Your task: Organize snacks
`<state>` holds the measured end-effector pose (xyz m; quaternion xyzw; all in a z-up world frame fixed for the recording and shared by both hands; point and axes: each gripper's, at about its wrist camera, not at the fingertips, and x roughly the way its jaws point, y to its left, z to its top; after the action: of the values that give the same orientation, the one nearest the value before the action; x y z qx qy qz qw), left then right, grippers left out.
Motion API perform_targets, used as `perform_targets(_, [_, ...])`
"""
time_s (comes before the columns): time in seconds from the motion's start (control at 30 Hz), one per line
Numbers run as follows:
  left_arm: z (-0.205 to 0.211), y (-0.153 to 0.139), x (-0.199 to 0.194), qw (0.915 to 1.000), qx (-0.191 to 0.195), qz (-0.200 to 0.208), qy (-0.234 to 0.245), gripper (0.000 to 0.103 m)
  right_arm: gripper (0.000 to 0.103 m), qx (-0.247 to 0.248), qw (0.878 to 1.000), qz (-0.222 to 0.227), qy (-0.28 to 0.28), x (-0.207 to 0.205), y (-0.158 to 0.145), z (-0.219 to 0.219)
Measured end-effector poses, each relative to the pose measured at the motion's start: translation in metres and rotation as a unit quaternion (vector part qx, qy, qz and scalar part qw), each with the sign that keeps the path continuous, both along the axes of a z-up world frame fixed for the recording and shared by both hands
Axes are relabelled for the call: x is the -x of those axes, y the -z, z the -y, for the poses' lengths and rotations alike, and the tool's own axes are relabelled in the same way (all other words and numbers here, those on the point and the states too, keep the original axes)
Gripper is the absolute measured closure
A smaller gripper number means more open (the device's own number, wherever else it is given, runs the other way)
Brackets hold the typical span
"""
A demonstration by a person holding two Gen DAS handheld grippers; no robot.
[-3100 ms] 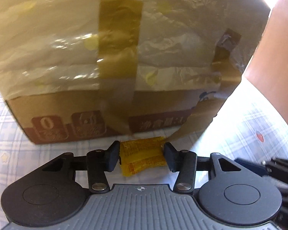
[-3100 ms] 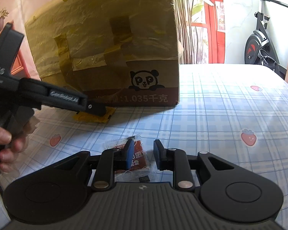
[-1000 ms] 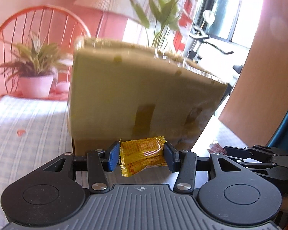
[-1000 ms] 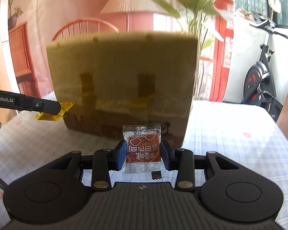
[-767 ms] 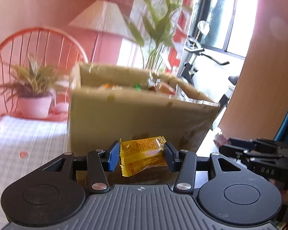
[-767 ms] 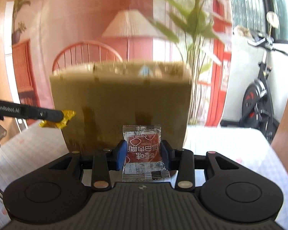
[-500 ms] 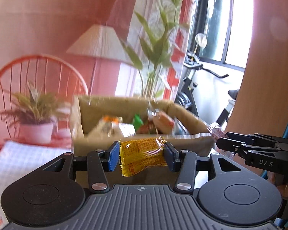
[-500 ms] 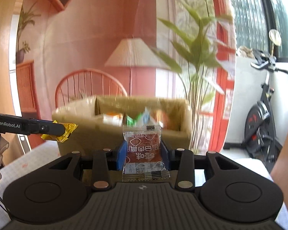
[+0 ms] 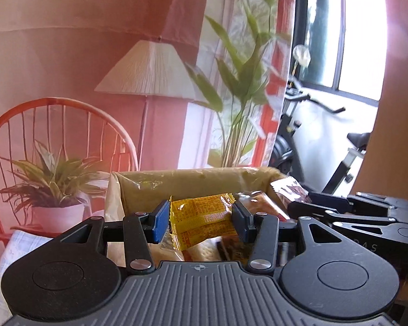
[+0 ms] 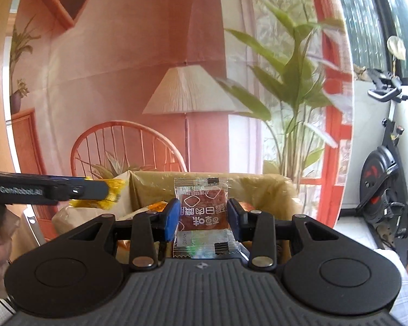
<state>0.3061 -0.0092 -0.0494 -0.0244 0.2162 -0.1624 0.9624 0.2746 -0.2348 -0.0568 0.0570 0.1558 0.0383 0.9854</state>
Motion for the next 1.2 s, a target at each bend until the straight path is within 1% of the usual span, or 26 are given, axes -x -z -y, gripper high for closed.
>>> perform_targets(0.1, [0.000,0.003,-0.012,0.9999,-0.010,-0.010,0.000,0.051,0.063,0.009,1.000,-0.011,-0.005,-0.019,0.000,-0.007])
perform_targets(0.27, [0.000,0.005,-0.017,0.9995,-0.024,-0.019,-0.001,0.051,0.061,0.025,0.999,-0.032,-0.009,-0.037,0.006,-0.012])
perform_targets(0.3, [0.000,0.005,-0.018,0.9995,-0.026,-0.020,0.000,0.051,0.058,0.022,0.999,-0.036,-0.011,-0.038,0.007,-0.012])
perform_targets(0.4, [-0.002,0.004,-0.016,0.9994,-0.027,-0.019,-0.003,0.050,0.056,0.020,0.999,-0.038,-0.005,-0.035,0.010,-0.011])
perform_targets(0.43, [-0.003,0.004,-0.016,0.9994,-0.028,-0.021,-0.004,0.049,0.052,0.019,0.999,-0.038,-0.002,-0.033,0.010,-0.010])
perform_targets(0.47, [-0.004,0.003,-0.015,0.9993,-0.027,-0.023,-0.005,0.048,0.049,0.017,0.999,-0.038,0.001,-0.031,0.010,-0.010])
perform_targets(0.5, [-0.004,0.002,-0.014,0.9993,-0.027,-0.023,-0.007,0.043,0.046,0.015,0.999,-0.036,0.003,-0.028,0.009,-0.009])
perform_targets(0.53, [-0.005,0.001,-0.012,0.9993,-0.028,-0.023,-0.009,0.038,0.046,0.013,0.999,-0.035,0.003,-0.025,0.008,-0.009])
perform_targets(0.57, [-0.005,0.000,-0.010,0.9993,-0.029,-0.022,-0.011,0.036,0.045,0.012,0.999,-0.033,0.006,-0.023,0.006,-0.008])
perform_targets(0.63, [-0.005,-0.004,-0.005,0.9990,-0.035,-0.019,-0.019,0.027,0.035,0.012,0.999,-0.029,0.011,-0.017,0.002,-0.007])
perform_targets(0.67, [-0.006,-0.007,-0.002,0.9989,-0.036,-0.017,-0.024,0.025,0.032,0.012,1.000,-0.025,0.014,-0.013,-0.001,-0.007])
perform_targets(0.73, [-0.008,-0.012,0.004,0.9989,-0.032,-0.012,-0.031,0.018,0.018,0.010,1.000,-0.018,0.020,-0.005,-0.008,-0.007])
perform_targets(0.83, [-0.014,-0.021,0.017,0.9991,-0.022,-0.006,-0.037,0.015,0.008,0.004,1.000,-0.006,0.028,0.008,-0.020,-0.007])
perform_targets(0.87, [-0.015,-0.025,0.021,0.9990,-0.021,-0.005,-0.040,0.015,0.006,0.002,1.000,-0.002,0.029,0.013,-0.024,-0.007])
perform_targets(0.9, [-0.016,-0.028,0.026,0.9989,-0.020,-0.005,-0.042,0.014,0.001,0.000,1.000,0.003,0.030,0.018,-0.028,-0.008])
perform_targets(1.0, [-0.018,-0.038,0.043,0.9982,-0.024,0.002,-0.055,0.012,0.000,-0.003,0.999,0.015,0.031,0.033,-0.039,-0.011])
perform_targets(1.13, [-0.020,-0.049,0.072,0.9967,-0.033,0.013,-0.073,0.010,0.000,-0.020,0.999,0.009,0.033,0.051,-0.052,-0.014])
perform_targets(1.2, [-0.021,-0.052,0.087,0.9959,-0.039,0.015,-0.081,0.010,0.000,-0.030,0.999,0.015,0.035,0.064,-0.055,-0.016])
